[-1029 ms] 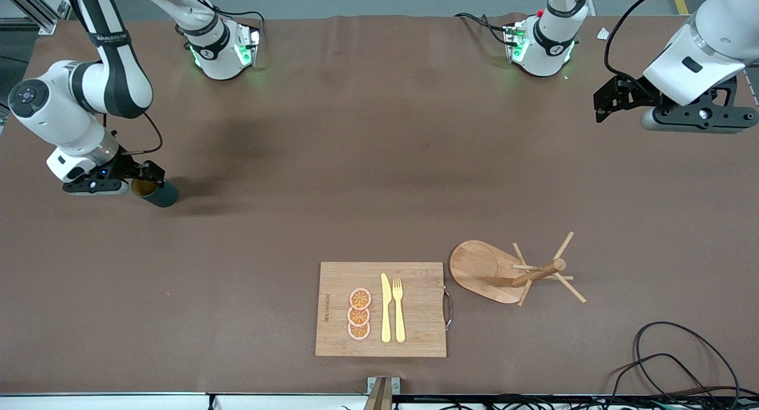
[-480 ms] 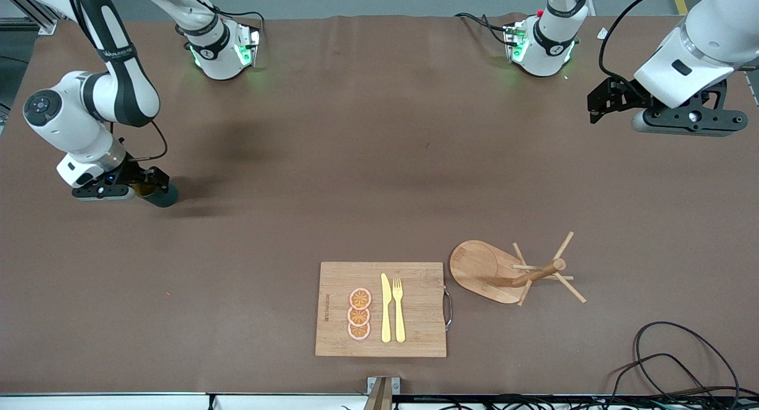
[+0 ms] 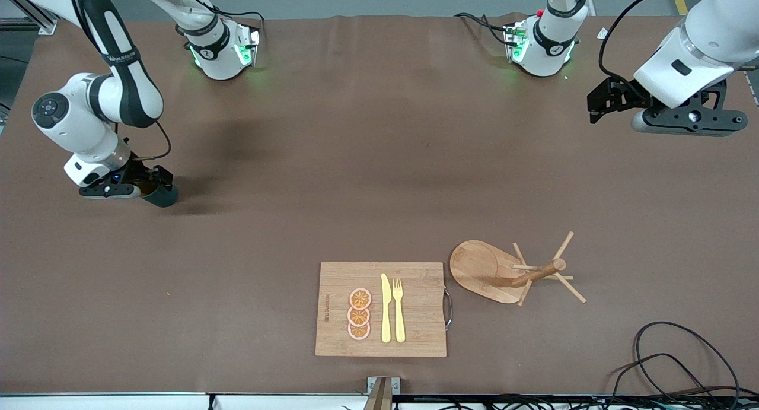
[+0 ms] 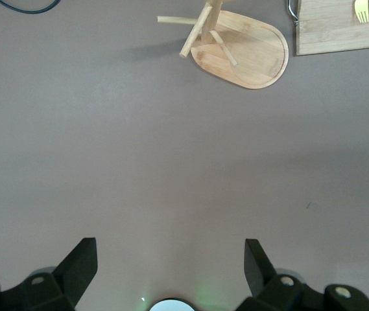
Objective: Pass cup and hang on rack
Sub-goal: 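Close the right gripper around the teal mug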
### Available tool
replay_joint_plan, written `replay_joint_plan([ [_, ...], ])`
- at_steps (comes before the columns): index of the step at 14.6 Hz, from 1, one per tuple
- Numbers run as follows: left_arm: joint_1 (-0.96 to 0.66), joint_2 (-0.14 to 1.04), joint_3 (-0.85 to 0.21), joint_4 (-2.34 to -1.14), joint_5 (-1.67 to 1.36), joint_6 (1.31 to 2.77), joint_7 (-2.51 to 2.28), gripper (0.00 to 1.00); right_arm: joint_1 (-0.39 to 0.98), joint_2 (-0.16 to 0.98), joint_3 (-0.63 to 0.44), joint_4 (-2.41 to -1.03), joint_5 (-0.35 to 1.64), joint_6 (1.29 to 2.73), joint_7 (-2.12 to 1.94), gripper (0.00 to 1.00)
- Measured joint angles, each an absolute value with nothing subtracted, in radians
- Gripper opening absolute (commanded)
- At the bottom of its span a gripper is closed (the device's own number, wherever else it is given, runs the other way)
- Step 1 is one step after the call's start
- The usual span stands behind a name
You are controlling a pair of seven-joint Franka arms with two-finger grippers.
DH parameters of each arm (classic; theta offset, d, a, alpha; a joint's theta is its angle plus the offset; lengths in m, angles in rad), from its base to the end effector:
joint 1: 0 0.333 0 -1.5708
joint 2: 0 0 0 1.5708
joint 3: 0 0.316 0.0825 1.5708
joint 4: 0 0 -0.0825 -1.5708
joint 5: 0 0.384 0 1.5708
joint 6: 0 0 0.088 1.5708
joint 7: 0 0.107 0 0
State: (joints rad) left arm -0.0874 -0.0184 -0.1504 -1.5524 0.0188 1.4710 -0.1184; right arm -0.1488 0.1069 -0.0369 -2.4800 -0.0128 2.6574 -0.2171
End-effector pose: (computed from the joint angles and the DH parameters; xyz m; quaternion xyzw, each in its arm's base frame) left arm 0.5237 -0.1255 0.6346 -0.9977 0.0589 0.0292 0.0162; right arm 0.4752 -0.0891 0.2549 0.9991 0.0214 0.0335 0.0121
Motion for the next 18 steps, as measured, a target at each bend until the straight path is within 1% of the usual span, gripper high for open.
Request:
replay_joint_plan([
  [3, -0.087, -0.018, -0.152, -1.552, 0.019, 1.471, -0.118, 1.0, -0.149, 0.118, -0.037, -2.492, -0.013, 2.673, -0.219, 0.99],
  [7, -0.087, -0.018, -0.155, -1.552, 0.019, 1.471, -0.118, 1.0, -0.149, 0.128, -0.034, -2.499, -0.013, 2.68, -0.222, 0.45],
  [8, -0.087, -0.018, -0.155, -1.552, 0.019, 1.471, -0.118, 1.0, -0.149, 0.13, -0.034, -2.499, -0.013, 2.68, -0.222, 0.3],
  [11, -0.086, -0.018, -0.155, -1.552, 0.019, 1.471, -0.118, 1.0, -0.149, 0.131, -0.033, -2.499, -0.013, 2.68, -0.222, 0.09],
  [13, -0.086, -0.018, -0.155, -1.552, 0.019, 1.471, -0.118, 1.0, -0.149, 0.131, -0.033, -2.499, -0.013, 2.681, -0.222, 0.01],
  [18, -0.086, -0.018, -0.155, -1.552, 0.019, 1.471, -0.118, 1.0, -0.149, 0.133, -0.033, -2.5, -0.013, 2.683, -0.222, 0.0],
])
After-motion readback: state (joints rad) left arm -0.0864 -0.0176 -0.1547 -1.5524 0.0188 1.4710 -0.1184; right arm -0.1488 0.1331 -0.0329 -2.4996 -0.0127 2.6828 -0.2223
